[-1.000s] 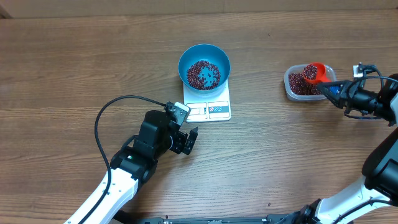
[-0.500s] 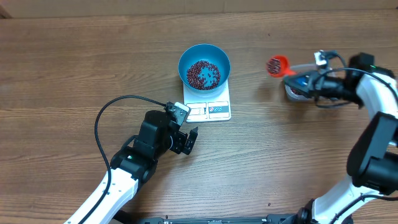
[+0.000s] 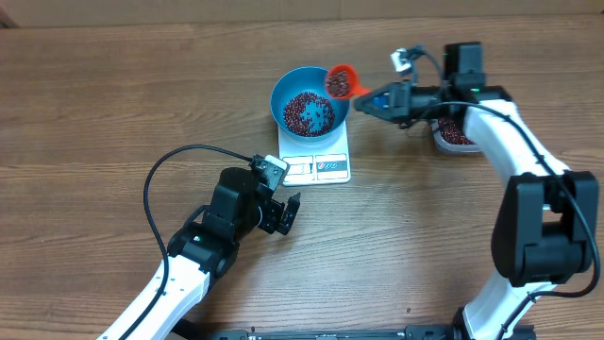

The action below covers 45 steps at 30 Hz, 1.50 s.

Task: Scoop item into bowl and weigh 150g on scale
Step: 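Carry the filled scoop over the teal bowl with the right gripper, then tip the scoop to pour beans into the teal bowl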

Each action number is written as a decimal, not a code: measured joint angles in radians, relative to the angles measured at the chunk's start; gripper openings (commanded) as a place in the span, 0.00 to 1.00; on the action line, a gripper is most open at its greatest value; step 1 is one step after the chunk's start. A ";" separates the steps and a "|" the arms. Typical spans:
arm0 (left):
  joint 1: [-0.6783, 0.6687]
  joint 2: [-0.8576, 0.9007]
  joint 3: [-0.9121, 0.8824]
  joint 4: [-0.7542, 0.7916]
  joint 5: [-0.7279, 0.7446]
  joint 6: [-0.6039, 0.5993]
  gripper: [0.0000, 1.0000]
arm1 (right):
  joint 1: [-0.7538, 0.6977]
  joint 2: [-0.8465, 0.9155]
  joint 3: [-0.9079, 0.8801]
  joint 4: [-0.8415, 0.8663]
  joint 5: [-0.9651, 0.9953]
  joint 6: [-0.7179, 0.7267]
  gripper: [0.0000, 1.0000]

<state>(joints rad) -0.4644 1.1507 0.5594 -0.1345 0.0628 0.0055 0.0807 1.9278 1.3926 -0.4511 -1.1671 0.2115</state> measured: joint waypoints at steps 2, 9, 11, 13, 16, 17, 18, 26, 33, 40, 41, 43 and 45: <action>0.000 0.000 0.000 0.000 0.000 0.000 0.99 | 0.037 0.000 0.011 0.006 0.055 0.034 0.04; 0.000 0.000 0.000 0.000 0.000 0.000 1.00 | 0.153 0.000 0.110 -0.061 0.369 0.066 0.04; 0.000 0.000 0.000 0.000 0.000 0.000 0.99 | 0.184 0.000 0.152 -0.115 0.473 0.040 0.04; 0.000 0.000 0.000 0.000 0.000 0.000 0.99 | 0.217 0.000 0.196 -0.173 0.594 0.003 0.04; 0.000 0.000 0.000 0.000 0.000 0.000 1.00 | 0.274 0.000 0.245 -0.234 0.779 -0.073 0.04; 0.000 0.000 0.000 0.000 0.000 0.000 0.99 | 0.295 0.000 0.255 -0.247 0.840 -0.104 0.04; 0.000 0.000 0.000 0.000 0.000 0.000 0.99 | 0.310 0.000 0.260 -0.254 0.882 -0.125 0.04; 0.000 0.000 0.000 0.000 0.000 0.000 1.00 | 0.439 0.000 0.264 -0.282 1.259 -0.301 0.04; 0.000 0.000 0.000 0.000 0.000 0.000 0.99 | 0.492 0.000 0.264 -0.283 1.445 -0.385 0.04; 0.000 0.000 0.000 0.000 0.000 0.000 1.00 | 0.497 0.000 0.264 -0.287 1.481 -0.415 0.04; 0.000 0.000 0.000 0.000 0.000 0.000 1.00 | 0.497 0.000 0.264 -0.288 1.478 -0.418 0.04; 0.000 0.000 0.000 0.000 0.000 0.000 0.99 | 0.497 0.000 0.264 -0.288 1.464 -0.418 0.04; 0.000 0.000 0.000 0.000 0.000 0.000 1.00 | 0.497 0.000 0.264 -0.291 1.444 -0.419 0.04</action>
<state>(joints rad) -0.4644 1.1507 0.5594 -0.1345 0.0628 0.0055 0.5774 1.9278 1.6569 -0.7418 0.2768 -0.2077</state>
